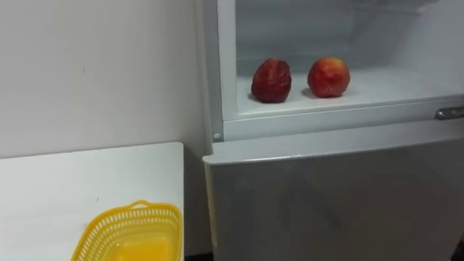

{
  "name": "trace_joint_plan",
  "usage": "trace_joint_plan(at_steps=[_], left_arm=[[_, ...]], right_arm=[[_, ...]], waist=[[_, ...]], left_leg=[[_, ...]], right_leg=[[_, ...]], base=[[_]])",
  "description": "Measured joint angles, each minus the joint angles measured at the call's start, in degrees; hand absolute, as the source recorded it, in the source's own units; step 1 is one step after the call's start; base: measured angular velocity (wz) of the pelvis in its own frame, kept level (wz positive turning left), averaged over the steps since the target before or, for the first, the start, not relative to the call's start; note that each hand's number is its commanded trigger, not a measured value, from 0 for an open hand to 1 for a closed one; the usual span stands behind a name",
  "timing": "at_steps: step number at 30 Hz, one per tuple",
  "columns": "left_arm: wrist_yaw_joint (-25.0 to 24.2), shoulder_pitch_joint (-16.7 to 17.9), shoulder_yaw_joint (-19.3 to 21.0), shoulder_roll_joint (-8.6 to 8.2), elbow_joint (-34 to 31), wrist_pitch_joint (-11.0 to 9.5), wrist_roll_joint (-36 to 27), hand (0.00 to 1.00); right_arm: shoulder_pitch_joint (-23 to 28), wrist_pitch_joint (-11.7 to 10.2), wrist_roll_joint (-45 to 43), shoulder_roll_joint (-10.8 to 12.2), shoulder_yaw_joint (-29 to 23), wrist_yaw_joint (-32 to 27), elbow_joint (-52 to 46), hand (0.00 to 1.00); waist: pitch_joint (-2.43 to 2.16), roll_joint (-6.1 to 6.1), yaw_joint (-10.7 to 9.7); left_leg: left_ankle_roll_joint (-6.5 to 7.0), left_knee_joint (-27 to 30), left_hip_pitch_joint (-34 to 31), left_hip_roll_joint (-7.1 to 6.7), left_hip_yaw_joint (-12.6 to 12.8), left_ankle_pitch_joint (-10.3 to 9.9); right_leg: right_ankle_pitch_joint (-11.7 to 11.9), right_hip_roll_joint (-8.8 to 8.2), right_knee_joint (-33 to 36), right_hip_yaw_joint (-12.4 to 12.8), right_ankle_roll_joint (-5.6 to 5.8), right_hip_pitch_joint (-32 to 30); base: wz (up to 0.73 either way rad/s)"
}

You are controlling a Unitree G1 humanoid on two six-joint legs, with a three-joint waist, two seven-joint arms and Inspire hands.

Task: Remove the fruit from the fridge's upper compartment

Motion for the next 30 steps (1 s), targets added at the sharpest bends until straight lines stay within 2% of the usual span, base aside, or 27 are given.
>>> trace_joint_plan(at_steps=[3,5,8,11,13,17,20,21,24,28,30], left_arm=[[-0.9,0.0,-0.5,-0.02,0.3,-0.8,0.3,0.00],[-0.9,0.0,-0.5,0.43,2.9,-2.3,0.5,0.00],[-0.7,0.2,-1.1,1.26,6.1,-2.8,1.0,0.00],[-0.7,0.1,-2.2,1.38,8.1,-2.9,4.4,0.00],[-0.8,0.1,-2.7,1.45,9.0,-2.9,5.6,0.00],[-0.9,-0.5,-2.8,1.45,10.4,-3.1,8.8,0.00],[-1.1,-1.4,-3.6,1.50,11.3,-3.2,9.2,0.00],[-1.3,-1.4,-3.7,1.50,11.4,-3.2,9.2,0.00],[-2.9,-1.2,-3.7,1.60,11.2,-3.2,9.7,0.00],[-3.7,-1.6,-3.6,1.72,11.0,-3.2,10.7,0.00],[-3.9,-2.0,-3.6,1.77,11.0,-3.2,10.8,0.00]], right_arm=[[0.3,-1.6,0.2,0.0,1.0,-1.7,-9.9,0.00],[0.0,-3.5,0.7,-0.2,1.1,-3.0,-16.9,0.00],[-1.1,-5.9,1.6,-0.5,1.2,-6.4,-22.4,0.00],[-1.8,-6.6,1.4,-0.7,1.7,-8.2,-26.2,0.00],[-1.9,-7.3,1.3,-0.9,1.9,-8.8,-27.8,0.00],[-4.1,-8.1,-0.8,-3.0,2.5,-10.0,-29.0,0.00],[-6.1,-9.8,-0.6,-4.3,3.4,-10.5,-30.5,0.00],[-6.5,-9.8,-0.6,-4.7,3.6,-10.4,-30.8,0.00],[-9.0,-10.2,-0.6,-5.1,3.5,-10.5,-32.6,0.00],[-12.5,-10.9,0.4,-5.7,3.4,-11.2,-34.1,0.00],[-14.7,-11.0,1.1,-6.4,3.4,-11.3,-34.1,0.00]], waist=[[0.02,0.08,0.1],[0.11,0.28,0.2],[0.07,0.11,0.2],[-0.01,0.10,0.4],[-0.04,0.13,0.6],[-0.01,0.06,0.8],[0.12,0.08,0.9],[-0.04,-0.29,1.1],[-0.05,-0.65,1.2],[0.31,-1.58,2.0],[0.32,-2.00,2.3]], left_leg=[[0.00,0.0,-0.5,0.08,0.9,0.0],[-0.05,0.0,-0.5,0.06,1.2,-0.1],[-0.09,-0.1,-0.7,0.12,1.1,-0.1],[-0.10,0.0,-1.1,0.10,1.2,-0.1],[-0.09,0.1,-1.0,0.08,1.2,-0.1],[-0.09,0.1,-0.8,0.06,1.1,-0.1],[-0.09,0.1,-0.4,0.10,1.2,-0.1],[-0.09,0.1,-0.4,0.08,1.1,-0.1],[-0.09,0.1,-0.4,0.09,1.1,-0.1],[-0.10,0.2,-0.6,0.11,0.9,-0.1],[-0.10,0.2,-0.7,0.09,0.7,-0.1]], right_leg=[[0.1,0.45,0.1,1.0,-0.02,-1.0],[0.3,0.97,-0.1,1.6,-0.06,-1.1],[0.4,1.07,0.0,1.3,-0.24,-1.2],[0.4,1.05,0.5,1.4,-0.24,-1.9],[0.4,1.05,0.6,1.4,-0.24,-1.8],[0.4,1.06,0.8,1.6,-0.24,-1.4],[0.4,1.08,0.7,1.6,-0.25,-1.0],[0.4,1.07,0.8,1.5,-0.25,-0.9],[0.4,1.07,0.7,1.4,-0.25,-0.9],[0.4,1.02,0.5,1.0,-0.27,-0.9],[0.4,0.93,0.5,0.6,-0.27,-0.8]], base=[[-0.13],[-0.10],[-0.02],[0.00],[0.00],[-0.01],[0.00],[0.00],[0.00],[0.02],[0.07]])
